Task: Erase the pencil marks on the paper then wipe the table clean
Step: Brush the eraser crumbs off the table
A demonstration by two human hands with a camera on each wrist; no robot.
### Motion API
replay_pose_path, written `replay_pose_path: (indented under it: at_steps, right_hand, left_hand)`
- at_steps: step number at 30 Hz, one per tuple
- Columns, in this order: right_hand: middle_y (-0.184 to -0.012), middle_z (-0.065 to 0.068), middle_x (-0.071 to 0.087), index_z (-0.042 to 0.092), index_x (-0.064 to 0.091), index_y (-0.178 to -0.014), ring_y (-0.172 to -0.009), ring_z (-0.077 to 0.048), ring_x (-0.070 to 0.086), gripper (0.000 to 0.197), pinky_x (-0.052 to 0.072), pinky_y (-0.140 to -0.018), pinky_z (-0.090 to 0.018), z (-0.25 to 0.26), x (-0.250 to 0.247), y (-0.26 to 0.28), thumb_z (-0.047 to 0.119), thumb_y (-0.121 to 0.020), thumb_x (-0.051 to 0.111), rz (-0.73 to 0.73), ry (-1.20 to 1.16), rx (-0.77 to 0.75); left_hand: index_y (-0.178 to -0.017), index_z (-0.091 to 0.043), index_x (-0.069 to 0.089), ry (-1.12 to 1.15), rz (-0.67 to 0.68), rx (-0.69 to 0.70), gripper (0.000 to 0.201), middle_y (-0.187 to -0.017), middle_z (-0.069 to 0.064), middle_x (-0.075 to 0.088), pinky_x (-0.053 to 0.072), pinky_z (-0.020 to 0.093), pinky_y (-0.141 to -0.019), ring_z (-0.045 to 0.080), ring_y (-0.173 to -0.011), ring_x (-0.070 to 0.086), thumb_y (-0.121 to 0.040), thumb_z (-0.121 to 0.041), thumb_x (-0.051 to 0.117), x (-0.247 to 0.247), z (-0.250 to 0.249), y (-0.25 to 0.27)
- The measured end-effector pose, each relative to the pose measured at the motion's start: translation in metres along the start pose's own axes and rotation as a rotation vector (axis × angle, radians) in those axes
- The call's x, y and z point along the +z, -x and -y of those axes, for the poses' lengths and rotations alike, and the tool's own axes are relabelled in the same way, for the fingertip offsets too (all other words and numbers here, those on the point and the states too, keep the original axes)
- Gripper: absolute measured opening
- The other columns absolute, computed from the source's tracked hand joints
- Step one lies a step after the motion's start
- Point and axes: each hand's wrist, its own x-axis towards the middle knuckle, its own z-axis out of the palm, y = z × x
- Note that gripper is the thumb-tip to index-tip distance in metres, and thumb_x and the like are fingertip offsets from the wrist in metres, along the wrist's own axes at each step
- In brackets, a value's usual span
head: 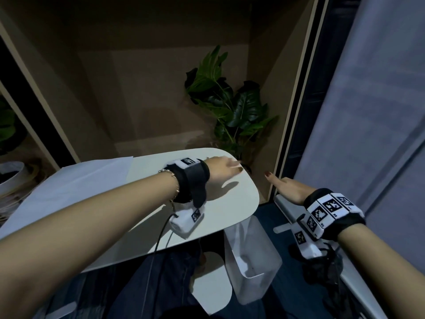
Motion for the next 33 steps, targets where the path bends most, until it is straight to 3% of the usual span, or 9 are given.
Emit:
replay_pose_path:
  at_steps: [3, 7, 9, 15, 18, 21, 25, 29, 33]
  right_hand:
    - [-0.162, -0.016, 0.023, 0.003, 0.022, -0.154, -0.148, -0.028, 0.026, 0.084, 0.02, -0.116, -0.032, 0.0, 0.003, -0.002, 0.064, -0.098, 0.01, 0.013, 0.023, -0.004]
    - [-0.158, -0.018, 0.031, 0.002, 0.03, -0.152, -0.144, -0.03, 0.033, 0.082, 0.025, -0.113, -0.032, -0.005, 0.003, -0.009, 0.063, -0.099, 0.014, -0.018, 0.02, -0.021]
    - [-0.154, -0.02, 0.037, 0.003, 0.035, -0.15, -0.14, -0.031, 0.039, 0.078, 0.029, -0.111, -0.032, -0.006, 0.002, -0.009, 0.06, -0.101, 0.015, -0.025, 0.03, -0.043]
    - [-0.142, -0.012, 0.055, 0.013, 0.047, -0.145, -0.128, -0.026, 0.054, 0.041, 0.037, -0.104, -0.026, 0.0, 0.004, -0.007, 0.019, -0.104, 0.044, -0.191, 0.148, -0.286]
    - [-0.11, -0.011, 0.072, 0.002, 0.067, -0.122, -0.099, -0.017, 0.068, 0.032, 0.047, -0.101, -0.023, 0.008, 0.01, -0.009, -0.006, -0.093, 0.054, -0.382, -0.016, -0.397]
    - [-0.08, 0.002, 0.069, 0.01, 0.076, -0.097, -0.082, -0.014, 0.067, 0.016, 0.057, -0.09, -0.036, 0.016, 0.011, -0.009, 0.0, -0.086, 0.07, -0.584, 0.008, -0.45]
    - [-0.074, 0.004, 0.066, 0.016, 0.074, -0.084, -0.081, -0.02, 0.066, 0.005, 0.056, -0.078, -0.038, 0.04, 0.009, 0.007, 0.018, -0.082, 0.078, -0.678, 0.091, -0.44]
    - [-0.079, -0.003, 0.069, 0.021, 0.076, -0.085, -0.081, -0.025, 0.064, 0.015, 0.055, -0.069, -0.035, 0.079, 0.018, 0.019, 0.036, -0.087, 0.074, -0.668, 0.198, -0.485]
    - [-0.089, -0.008, 0.073, 0.023, 0.078, -0.097, -0.087, -0.03, 0.066, 0.017, 0.057, -0.075, -0.042, 0.125, 0.038, 0.018, 0.031, -0.095, 0.064, -0.534, 0.271, -0.612]
  left_hand:
    - [-0.153, -0.008, 0.027, -0.22, 0.177, -0.072, 0.061, -0.163, 0.012, 0.014, 0.018, 0.038, -0.117, 0.027, -0.148, 0.017, -0.105, -0.043, 0.036, 0.017, 0.001, -0.004]
    - [-0.135, -0.005, 0.057, 0.563, 0.246, 0.176, 0.037, -0.123, 0.015, 0.057, 0.04, 0.026, -0.089, 0.024, -0.107, 0.048, -0.105, -0.023, 0.044, 0.036, -0.016, 0.005]
    - [-0.132, -0.002, 0.058, 0.758, 0.162, 0.21, 0.035, -0.126, 0.02, 0.062, 0.044, 0.024, -0.095, 0.023, -0.102, 0.058, -0.106, -0.018, 0.04, 0.032, -0.017, 0.017]
    - [-0.142, -0.021, 0.051, -0.103, -0.377, 0.162, 0.044, -0.121, -0.001, 0.059, 0.045, 0.028, -0.089, 0.016, -0.101, 0.063, -0.1, -0.035, 0.051, 0.007, 0.047, 0.059]
    - [-0.129, -0.02, 0.062, -0.044, -0.542, 0.135, 0.036, -0.109, -0.006, 0.057, 0.047, 0.023, -0.081, 0.01, -0.093, 0.064, -0.093, -0.02, 0.063, -0.009, 0.102, 0.085]
    - [-0.109, -0.016, 0.073, 0.005, -0.666, -0.001, 0.02, -0.091, -0.001, 0.067, 0.041, 0.007, -0.069, 0.016, -0.081, 0.064, -0.089, -0.013, 0.07, -0.03, 0.152, 0.114]
    - [-0.084, -0.024, 0.072, 0.035, -0.707, -0.309, 0.005, -0.077, -0.002, 0.07, 0.052, 0.035, -0.074, 0.018, -0.077, 0.064, -0.084, -0.027, 0.077, -0.046, 0.202, 0.148]
    - [-0.08, -0.018, 0.073, -0.018, -0.666, -0.461, 0.024, -0.077, 0.001, 0.071, 0.055, 0.037, -0.072, 0.02, -0.076, 0.064, -0.089, -0.04, 0.069, -0.043, 0.231, 0.167]
    - [-0.085, -0.028, 0.075, -0.093, -0.582, -0.553, 0.023, -0.096, 0.001, 0.073, 0.054, 0.035, -0.074, 0.023, -0.087, 0.064, -0.093, -0.045, 0.062, -0.035, 0.243, 0.18]
